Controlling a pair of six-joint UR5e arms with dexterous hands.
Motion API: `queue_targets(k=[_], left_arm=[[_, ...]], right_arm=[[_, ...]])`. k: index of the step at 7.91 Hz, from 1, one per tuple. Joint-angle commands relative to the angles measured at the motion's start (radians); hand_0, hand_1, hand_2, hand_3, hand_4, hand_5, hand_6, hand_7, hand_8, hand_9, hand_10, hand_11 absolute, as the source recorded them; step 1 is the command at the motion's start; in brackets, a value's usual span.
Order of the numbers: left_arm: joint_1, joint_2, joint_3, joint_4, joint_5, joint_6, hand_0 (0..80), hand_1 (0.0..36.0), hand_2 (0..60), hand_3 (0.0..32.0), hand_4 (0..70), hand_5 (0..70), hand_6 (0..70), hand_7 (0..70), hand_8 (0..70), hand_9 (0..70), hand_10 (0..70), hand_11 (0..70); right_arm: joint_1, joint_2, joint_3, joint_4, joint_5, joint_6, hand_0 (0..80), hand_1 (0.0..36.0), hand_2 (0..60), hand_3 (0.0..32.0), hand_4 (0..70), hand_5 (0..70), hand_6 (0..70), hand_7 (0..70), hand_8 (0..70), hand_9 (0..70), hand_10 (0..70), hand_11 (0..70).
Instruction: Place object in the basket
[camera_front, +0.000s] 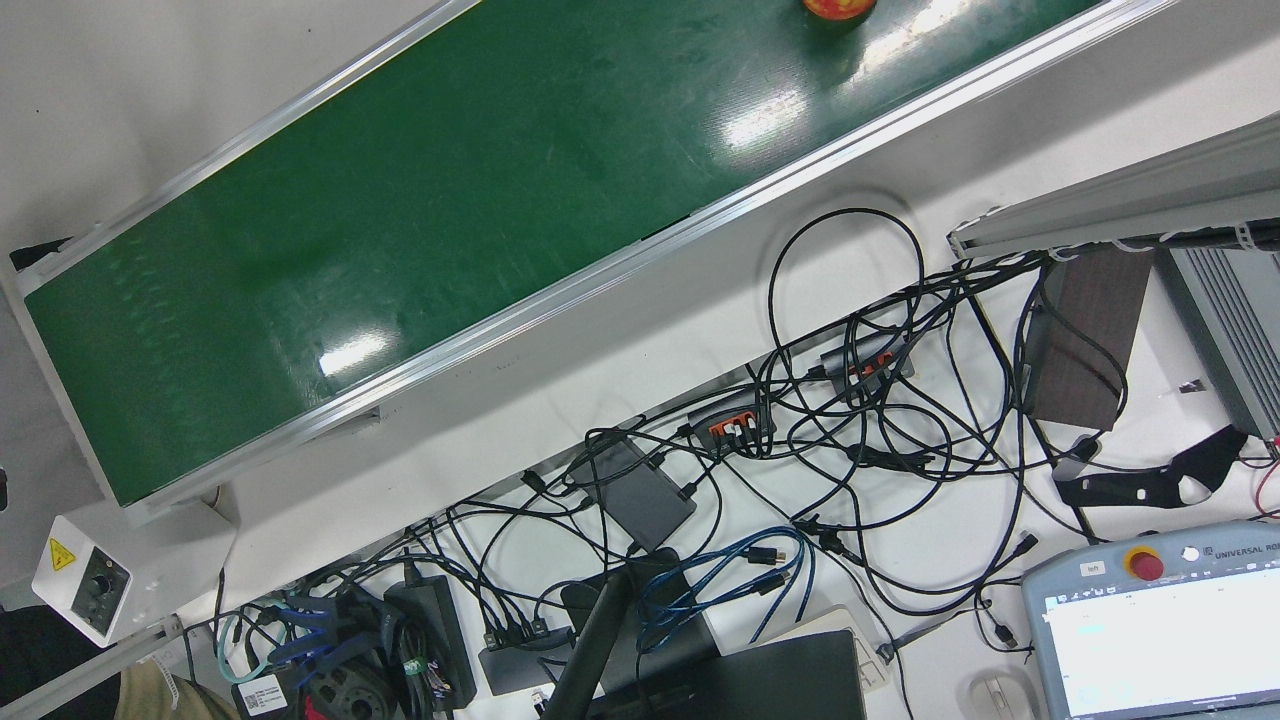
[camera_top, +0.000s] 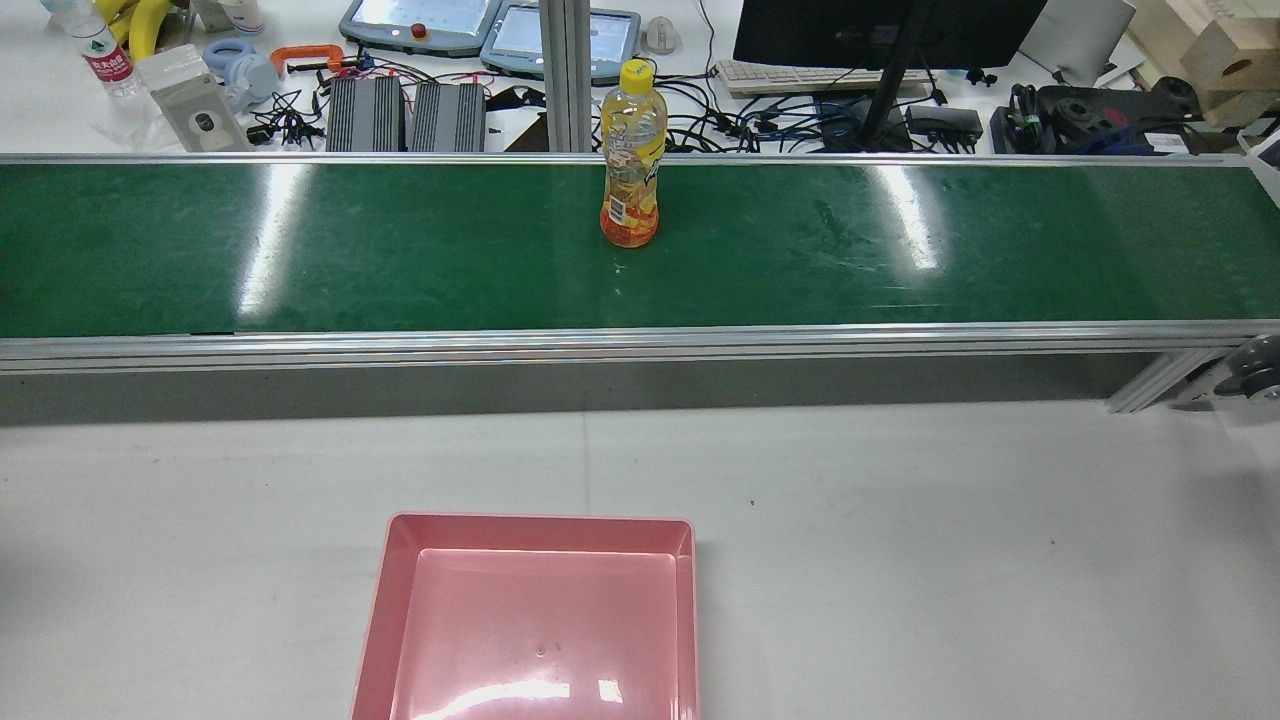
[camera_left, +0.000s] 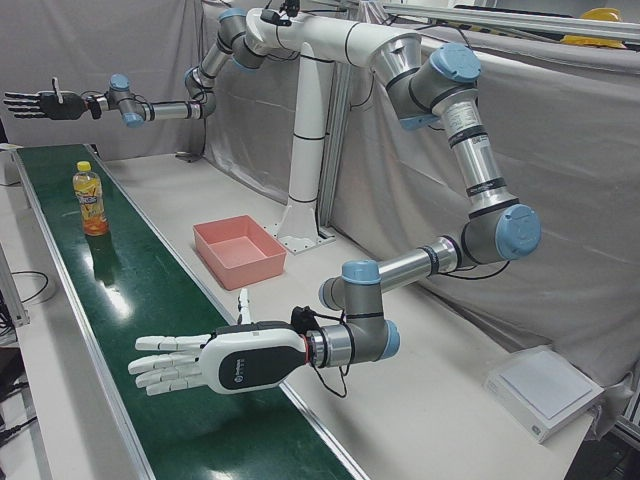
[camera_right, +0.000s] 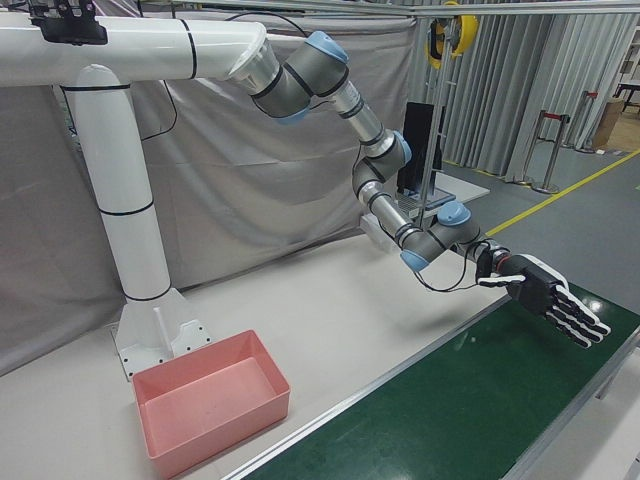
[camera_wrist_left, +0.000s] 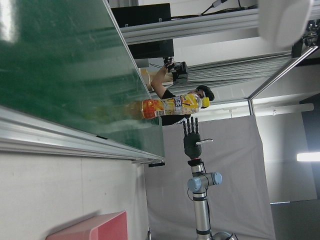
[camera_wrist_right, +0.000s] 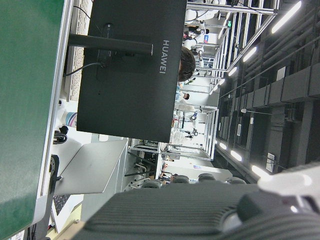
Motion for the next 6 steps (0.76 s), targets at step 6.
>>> queue_targets(k=[6], left_arm=[[0.004, -0.069, -0.009, 0.006, 0.002, 0.0, 74.9, 5.0, 0.0, 0.0, 9.9, 8.3, 0.0, 0.0, 0.1, 0.0, 1.8, 4.8]], right_arm=[[0.0, 0.0, 0.0, 0.0, 0.0, 0.0, 0.0, 0.0, 0.0, 0.0, 0.0, 0.0, 0.0, 0.0, 0.0, 0.0, 0.0, 0.0]])
